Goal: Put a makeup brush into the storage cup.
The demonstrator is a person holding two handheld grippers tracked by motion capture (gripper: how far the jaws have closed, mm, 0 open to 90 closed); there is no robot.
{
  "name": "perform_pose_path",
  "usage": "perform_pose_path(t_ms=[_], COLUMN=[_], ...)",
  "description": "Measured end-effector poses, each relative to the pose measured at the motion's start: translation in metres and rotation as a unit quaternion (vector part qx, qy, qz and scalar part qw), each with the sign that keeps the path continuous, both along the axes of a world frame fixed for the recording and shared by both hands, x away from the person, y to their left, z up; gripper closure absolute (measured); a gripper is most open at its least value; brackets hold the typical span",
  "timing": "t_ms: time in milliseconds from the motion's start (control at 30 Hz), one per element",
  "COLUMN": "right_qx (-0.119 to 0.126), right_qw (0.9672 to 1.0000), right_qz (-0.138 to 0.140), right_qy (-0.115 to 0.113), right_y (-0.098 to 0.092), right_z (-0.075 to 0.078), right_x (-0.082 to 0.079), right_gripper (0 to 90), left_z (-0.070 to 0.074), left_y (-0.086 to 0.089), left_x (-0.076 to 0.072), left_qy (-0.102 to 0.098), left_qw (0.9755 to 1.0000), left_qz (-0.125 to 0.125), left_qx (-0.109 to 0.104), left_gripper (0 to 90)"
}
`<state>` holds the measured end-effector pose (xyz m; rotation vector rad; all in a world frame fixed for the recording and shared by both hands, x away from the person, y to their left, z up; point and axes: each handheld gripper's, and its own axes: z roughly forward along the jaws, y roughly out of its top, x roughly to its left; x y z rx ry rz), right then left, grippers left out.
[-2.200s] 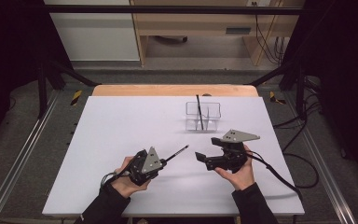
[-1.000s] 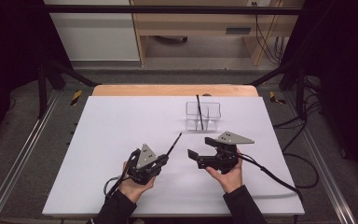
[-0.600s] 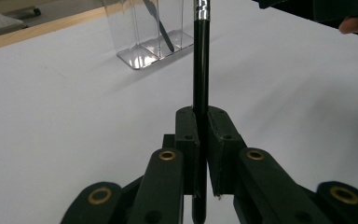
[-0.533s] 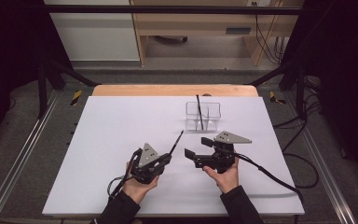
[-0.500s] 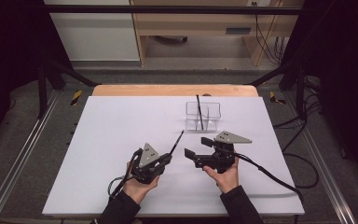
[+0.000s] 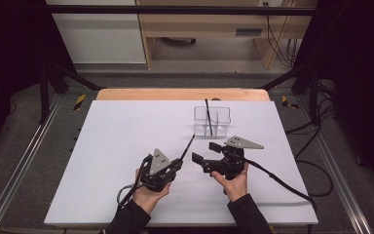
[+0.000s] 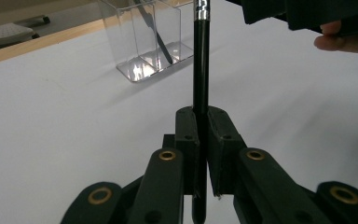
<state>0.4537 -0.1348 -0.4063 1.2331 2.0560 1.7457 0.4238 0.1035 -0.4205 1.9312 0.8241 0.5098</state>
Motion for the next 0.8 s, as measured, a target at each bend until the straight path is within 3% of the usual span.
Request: perform_pose_path(t_ms=[267,467,800], right_qx=[0.034,0.039,0.069], right_qw=[0.9994,0.9992,0.9972], right_qz=[-0.005,-0.005,-0.025], right_qy=[0.010,0.010,0.014], right_y=[0.002,0.009,0.012], right_z=[0.001,0.002,0.002], right_x=[0.003,0.005,0.008], right_gripper=[17.0,20.1,35.3], left_z=[0.001,-0.001,0.000], left_y=[-0.006,-0.010,-0.011], left_x=[0.003,0.005,0.007], left_qy=[0.005,0.009,0.010], left_qw=[0.9999,0.9998,0.9994], left_qz=[0.004,0.008,0.015], left_qx=[-0.011,-0.018,-0.028], left_gripper=[83.2,83.2,83.2])
